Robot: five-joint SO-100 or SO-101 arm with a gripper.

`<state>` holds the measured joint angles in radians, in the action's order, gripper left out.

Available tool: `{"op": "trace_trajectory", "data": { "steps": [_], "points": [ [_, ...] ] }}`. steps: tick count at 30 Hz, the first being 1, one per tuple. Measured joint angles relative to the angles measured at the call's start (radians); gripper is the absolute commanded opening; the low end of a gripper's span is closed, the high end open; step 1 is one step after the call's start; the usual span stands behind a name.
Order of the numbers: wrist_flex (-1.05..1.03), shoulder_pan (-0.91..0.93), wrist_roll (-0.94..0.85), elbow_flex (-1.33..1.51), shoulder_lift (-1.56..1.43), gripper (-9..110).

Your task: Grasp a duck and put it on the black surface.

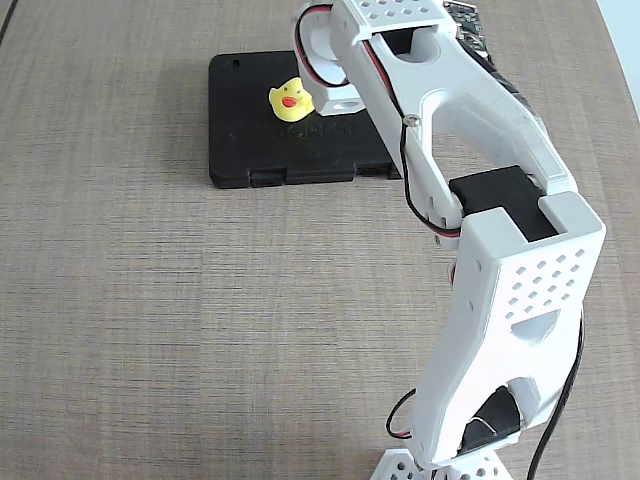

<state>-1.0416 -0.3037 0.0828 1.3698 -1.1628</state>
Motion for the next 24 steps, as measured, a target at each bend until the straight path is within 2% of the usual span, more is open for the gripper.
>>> {"op": "trace_trajectory", "data": {
  "steps": [4,13,24],
  "points": [
    [0.0,0.04,0.0,0.023,-0.051,17],
    [0.0,0.044,0.0,0.334,-0.508,1],
    [0.0,0.095,0.002,0.879,-1.192,0]
  ]
}}
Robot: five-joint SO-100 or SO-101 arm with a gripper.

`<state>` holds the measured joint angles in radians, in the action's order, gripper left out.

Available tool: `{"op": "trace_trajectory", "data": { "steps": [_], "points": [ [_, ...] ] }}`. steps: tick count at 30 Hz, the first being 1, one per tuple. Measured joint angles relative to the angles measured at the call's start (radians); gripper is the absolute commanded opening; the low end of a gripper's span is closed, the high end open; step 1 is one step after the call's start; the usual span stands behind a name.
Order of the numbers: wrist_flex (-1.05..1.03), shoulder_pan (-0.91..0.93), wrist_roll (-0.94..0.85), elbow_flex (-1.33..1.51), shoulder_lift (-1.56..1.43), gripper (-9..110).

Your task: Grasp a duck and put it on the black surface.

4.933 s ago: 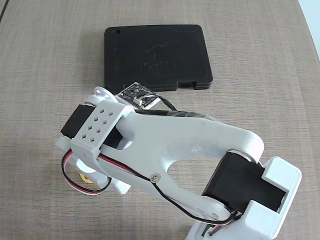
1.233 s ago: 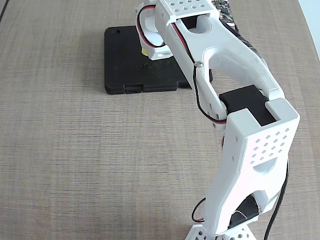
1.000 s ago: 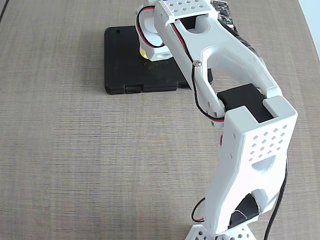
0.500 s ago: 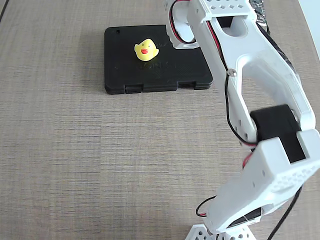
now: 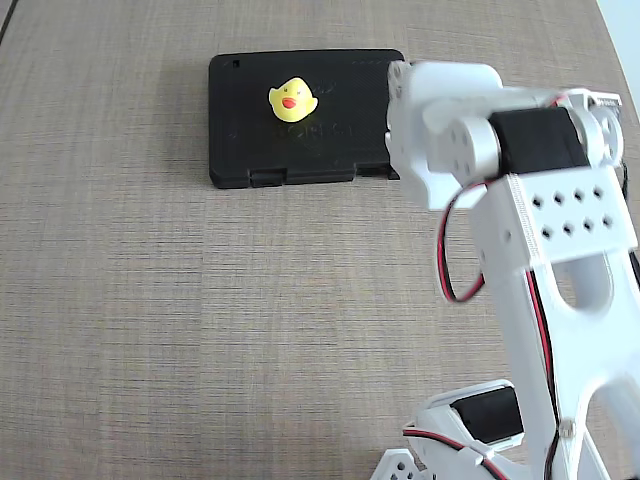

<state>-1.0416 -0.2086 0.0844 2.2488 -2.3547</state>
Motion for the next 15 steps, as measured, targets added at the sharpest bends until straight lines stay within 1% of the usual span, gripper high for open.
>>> {"op": "trace_trajectory", "data": {
  "steps": [7,12,15],
  "points": [
    [0.0,0.215,0.006,0.318,-0.423,0],
    [0.0,0.282,0.003,0.508,-0.65,0],
    [-0.002,0.291,0.0,0.601,-0.742,0]
  ]
}}
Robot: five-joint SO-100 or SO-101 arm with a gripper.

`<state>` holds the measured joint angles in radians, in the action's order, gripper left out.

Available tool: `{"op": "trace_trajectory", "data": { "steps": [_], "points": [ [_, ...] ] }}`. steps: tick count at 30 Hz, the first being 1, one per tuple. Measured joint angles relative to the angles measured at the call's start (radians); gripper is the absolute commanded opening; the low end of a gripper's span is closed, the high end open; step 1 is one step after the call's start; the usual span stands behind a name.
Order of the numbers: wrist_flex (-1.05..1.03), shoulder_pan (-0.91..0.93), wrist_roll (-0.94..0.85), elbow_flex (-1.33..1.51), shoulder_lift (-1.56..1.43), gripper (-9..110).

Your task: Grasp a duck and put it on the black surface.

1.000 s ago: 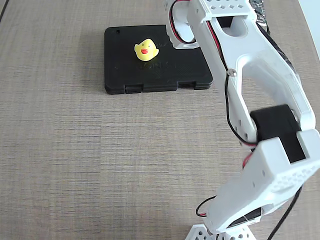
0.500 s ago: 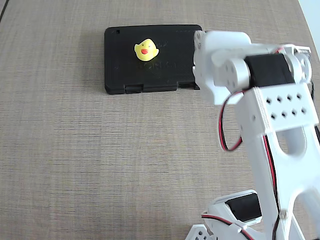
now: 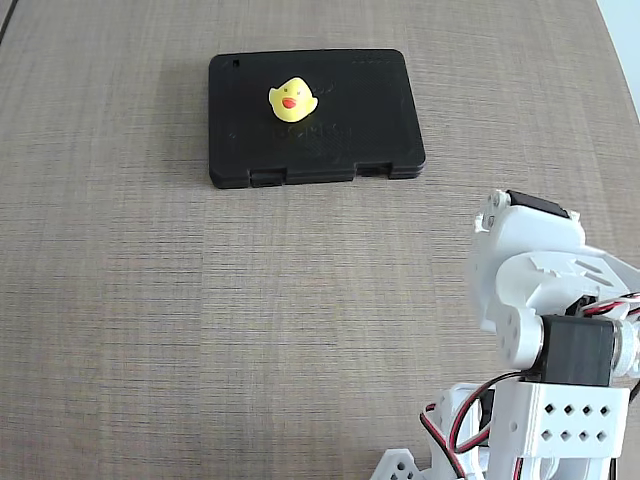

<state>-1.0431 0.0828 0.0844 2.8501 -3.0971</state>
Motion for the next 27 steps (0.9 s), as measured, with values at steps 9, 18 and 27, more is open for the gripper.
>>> {"op": "trace_trajectory", "data": {
  "steps": [9,18,27],
  "points": [
    [0.0,0.005,0.002,0.164,-0.172,0],
    [0.0,0.005,0.002,0.258,-0.198,0],
    [-0.087,0.005,-0.006,0.258,-0.198,0]
  ]
}}
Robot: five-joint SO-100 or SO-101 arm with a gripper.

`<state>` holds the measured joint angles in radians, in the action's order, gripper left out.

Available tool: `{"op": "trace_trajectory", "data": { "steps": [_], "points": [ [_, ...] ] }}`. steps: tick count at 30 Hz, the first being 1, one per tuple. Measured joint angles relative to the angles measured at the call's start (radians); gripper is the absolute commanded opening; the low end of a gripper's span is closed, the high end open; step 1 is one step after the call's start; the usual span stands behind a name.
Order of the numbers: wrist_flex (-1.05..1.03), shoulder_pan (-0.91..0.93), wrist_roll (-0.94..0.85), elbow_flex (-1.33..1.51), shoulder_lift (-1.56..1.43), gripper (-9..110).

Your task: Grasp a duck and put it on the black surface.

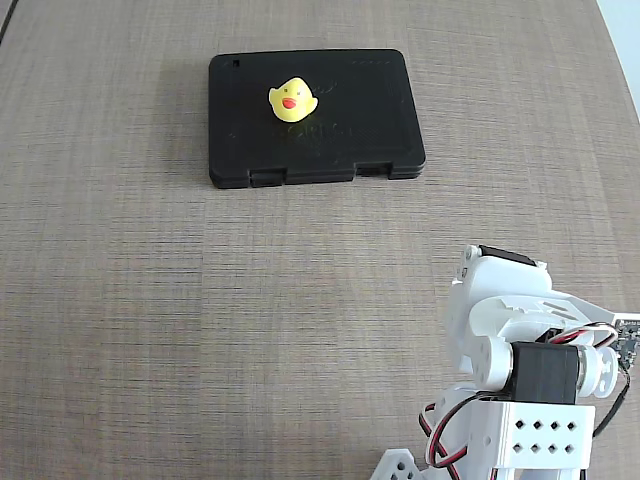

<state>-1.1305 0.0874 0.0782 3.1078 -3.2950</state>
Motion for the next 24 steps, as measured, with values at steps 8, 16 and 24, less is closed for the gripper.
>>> {"op": "trace_trajectory", "data": {
  "steps": [8,16,24],
  "points": [
    [-0.012,0.0,-0.098,0.0,0.0,0],
    [-0.012,0.0,-0.112,0.0,0.0,1],
    [-0.012,0.0,-0.124,0.0,0.0,0]
  ]
}}
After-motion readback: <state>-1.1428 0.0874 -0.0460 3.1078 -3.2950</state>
